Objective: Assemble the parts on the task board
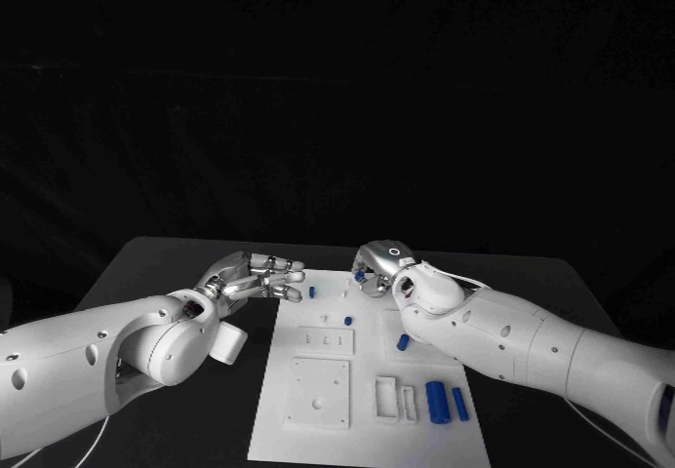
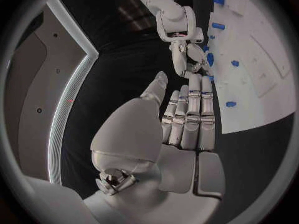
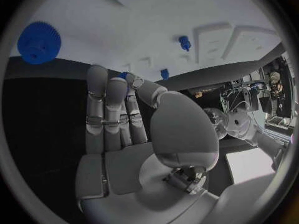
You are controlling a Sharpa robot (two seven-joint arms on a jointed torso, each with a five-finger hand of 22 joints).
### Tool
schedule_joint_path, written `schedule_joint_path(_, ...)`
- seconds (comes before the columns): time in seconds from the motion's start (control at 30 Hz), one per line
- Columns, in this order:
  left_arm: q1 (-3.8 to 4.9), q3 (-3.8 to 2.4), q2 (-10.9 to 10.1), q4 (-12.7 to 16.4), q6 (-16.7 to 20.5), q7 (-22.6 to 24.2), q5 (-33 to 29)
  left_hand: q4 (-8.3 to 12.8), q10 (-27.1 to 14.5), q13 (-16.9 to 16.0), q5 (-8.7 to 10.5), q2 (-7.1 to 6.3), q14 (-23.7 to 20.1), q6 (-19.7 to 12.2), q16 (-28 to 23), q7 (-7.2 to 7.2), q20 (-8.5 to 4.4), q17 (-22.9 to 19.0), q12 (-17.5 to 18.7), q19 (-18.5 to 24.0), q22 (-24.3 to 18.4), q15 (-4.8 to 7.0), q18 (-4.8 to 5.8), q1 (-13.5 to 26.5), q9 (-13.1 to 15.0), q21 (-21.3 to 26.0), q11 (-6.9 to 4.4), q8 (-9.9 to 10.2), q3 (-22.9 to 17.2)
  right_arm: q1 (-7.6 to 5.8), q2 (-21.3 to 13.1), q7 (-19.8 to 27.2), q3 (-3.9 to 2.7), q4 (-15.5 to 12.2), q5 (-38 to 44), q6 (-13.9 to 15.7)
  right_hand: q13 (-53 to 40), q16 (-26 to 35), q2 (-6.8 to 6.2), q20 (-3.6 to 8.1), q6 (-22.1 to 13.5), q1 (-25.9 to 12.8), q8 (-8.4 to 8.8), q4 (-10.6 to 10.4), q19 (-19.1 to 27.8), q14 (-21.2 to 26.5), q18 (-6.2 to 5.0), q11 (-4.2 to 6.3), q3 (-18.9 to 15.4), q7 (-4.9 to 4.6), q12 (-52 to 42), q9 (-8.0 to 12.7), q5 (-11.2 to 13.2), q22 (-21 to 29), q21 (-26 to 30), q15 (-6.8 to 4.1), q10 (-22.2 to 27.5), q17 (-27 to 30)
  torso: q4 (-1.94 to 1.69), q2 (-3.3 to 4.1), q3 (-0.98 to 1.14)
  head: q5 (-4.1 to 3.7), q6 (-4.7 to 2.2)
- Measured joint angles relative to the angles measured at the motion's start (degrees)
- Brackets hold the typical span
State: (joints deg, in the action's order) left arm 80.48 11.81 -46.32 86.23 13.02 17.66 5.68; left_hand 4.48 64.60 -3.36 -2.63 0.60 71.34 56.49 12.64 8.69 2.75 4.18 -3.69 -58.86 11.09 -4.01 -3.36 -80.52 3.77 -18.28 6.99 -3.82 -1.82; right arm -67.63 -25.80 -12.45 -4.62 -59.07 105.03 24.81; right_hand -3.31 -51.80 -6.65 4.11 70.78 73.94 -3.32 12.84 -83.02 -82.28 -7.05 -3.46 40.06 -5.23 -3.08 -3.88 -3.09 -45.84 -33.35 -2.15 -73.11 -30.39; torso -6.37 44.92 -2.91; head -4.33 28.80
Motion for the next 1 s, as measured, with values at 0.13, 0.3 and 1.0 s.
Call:
schedule_joint_path(0.13, 0.00, 0.00, 0.2, -0.1, 0.0, 0.0, 0.0, 0.0, 0.0, 0.0, 0.00, 0.00, 0.0, 0.0, 0.0, 0.00, 0.00, 0.0, 0.0, 0.0, 0.0, 0.00, 0.00, 0.0, 0.0, 0.0, 0.00, 0.0, 0.0, -0.02, 1.2, -0.1, -0.02, 1.2, 0.1, 0.4, 0.0, 0.0, 0.00, 0.00, 0.0, 0.0, 0.00, 0.2, 0.0, 0.0, 0.02, 0.00, 0.2, 0.00, 0.0, 0.0, 0.1, -0.2, 0.2, 0.00, 0.0, 0.0, -0.02, 0.07, -0.04, 0.15, -0.21)
schedule_joint_path(0.3, 0.00, 0.00, 0.5, -0.3, 0.0, 0.0, 0.0, 0.0, 0.0, 0.0, 0.00, 0.00, 0.0, 0.0, 0.0, 0.00, 0.00, 0.0, 0.0, 0.0, 0.0, 0.00, 0.00, 0.0, 0.0, 0.0, 0.00, 0.0, 0.0, -0.02, 2.5, -0.4, -0.03, 2.8, 0.1, 0.7, 0.0, 0.0, -0.01, -0.01, 0.0, 0.0, 0.00, 0.0, 0.0, 0.0, 0.03, 0.00, 0.3, -0.01, 0.1, 0.0, -0.4, -0.8, 0.4, 0.00, 0.0, 0.1, -0.09, 0.16, -0.08, 0.21, -0.44)
schedule_joint_path(1.0, 0.00, -0.01, 0.8, -0.3, -0.1, -0.1, 0.0, 0.0, 0.0, 0.0, 0.00, 0.00, 0.0, 0.0, 0.0, 0.00, 0.00, 0.0, 0.0, 0.0, 0.0, 0.00, 0.00, 0.0, 0.0, 0.0, 0.00, 0.0, 0.0, 0.01, 4.3, -0.6, -0.04, 5.4, 0.2, 0.5, 0.0, 0.0, -0.17, -0.03, 0.0, -0.2, 0.01, 0.0, 0.0, 0.0, 0.14, 0.10, 0.3, -0.02, -0.2, 0.0, -0.5, -1.2, 0.7, 0.00, 0.1, 0.1, -0.24, 0.32, -0.25, 0.82, -0.61)
